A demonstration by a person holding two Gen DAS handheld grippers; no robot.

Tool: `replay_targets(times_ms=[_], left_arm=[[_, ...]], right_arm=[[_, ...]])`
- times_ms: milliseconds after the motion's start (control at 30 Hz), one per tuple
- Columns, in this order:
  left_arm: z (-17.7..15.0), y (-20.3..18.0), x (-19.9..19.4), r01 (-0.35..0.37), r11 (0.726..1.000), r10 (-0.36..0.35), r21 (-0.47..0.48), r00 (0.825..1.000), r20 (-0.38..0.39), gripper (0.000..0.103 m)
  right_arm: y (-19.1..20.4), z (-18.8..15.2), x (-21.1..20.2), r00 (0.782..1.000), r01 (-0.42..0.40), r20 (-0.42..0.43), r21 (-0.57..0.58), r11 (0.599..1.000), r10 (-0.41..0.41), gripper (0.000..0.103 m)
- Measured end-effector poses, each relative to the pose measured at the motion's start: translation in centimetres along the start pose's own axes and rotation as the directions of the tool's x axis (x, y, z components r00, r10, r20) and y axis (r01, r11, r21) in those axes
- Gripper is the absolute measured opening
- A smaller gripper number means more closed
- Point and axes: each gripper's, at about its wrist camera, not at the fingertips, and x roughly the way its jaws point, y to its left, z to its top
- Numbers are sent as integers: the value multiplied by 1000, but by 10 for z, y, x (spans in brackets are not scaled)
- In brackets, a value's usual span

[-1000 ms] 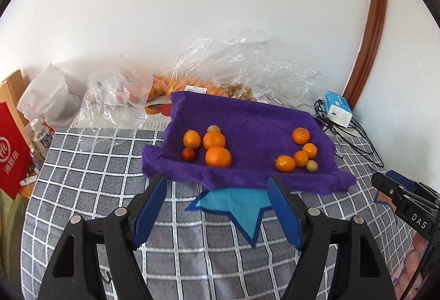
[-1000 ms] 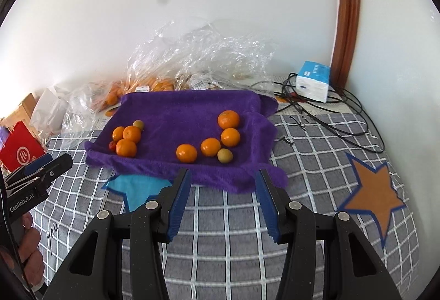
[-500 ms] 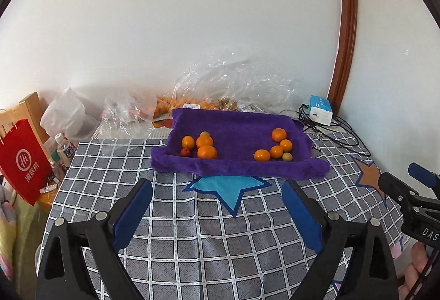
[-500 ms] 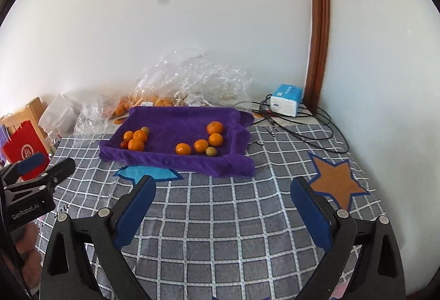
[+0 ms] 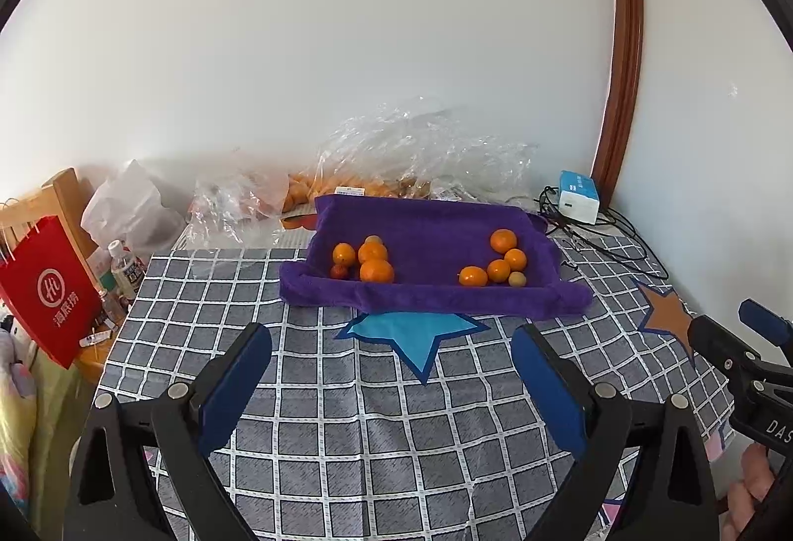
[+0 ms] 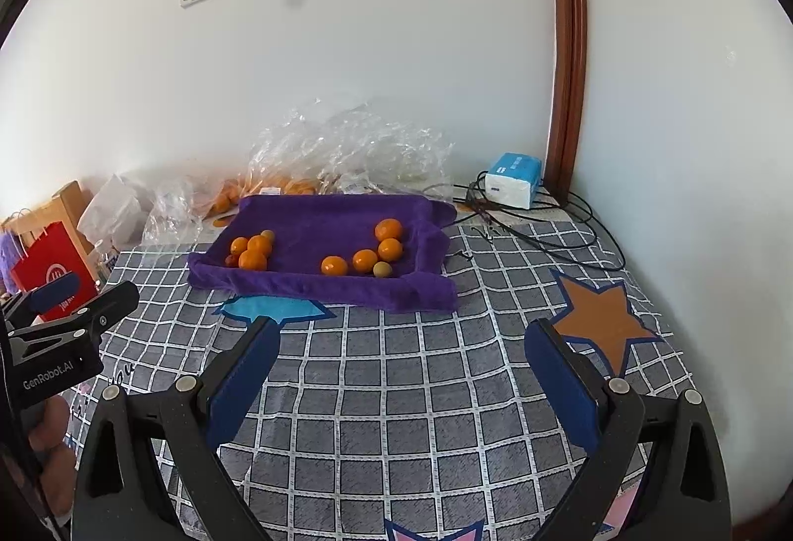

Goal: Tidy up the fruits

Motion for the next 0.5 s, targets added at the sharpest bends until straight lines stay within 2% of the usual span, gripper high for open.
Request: replay_targets(times_ms=[500], left_arm=[[1,3,7,-5,1000,4,-10,1000,-25,98]], right_arm=[[-4,-1,9,999,-27,-21,36,999,27,98]])
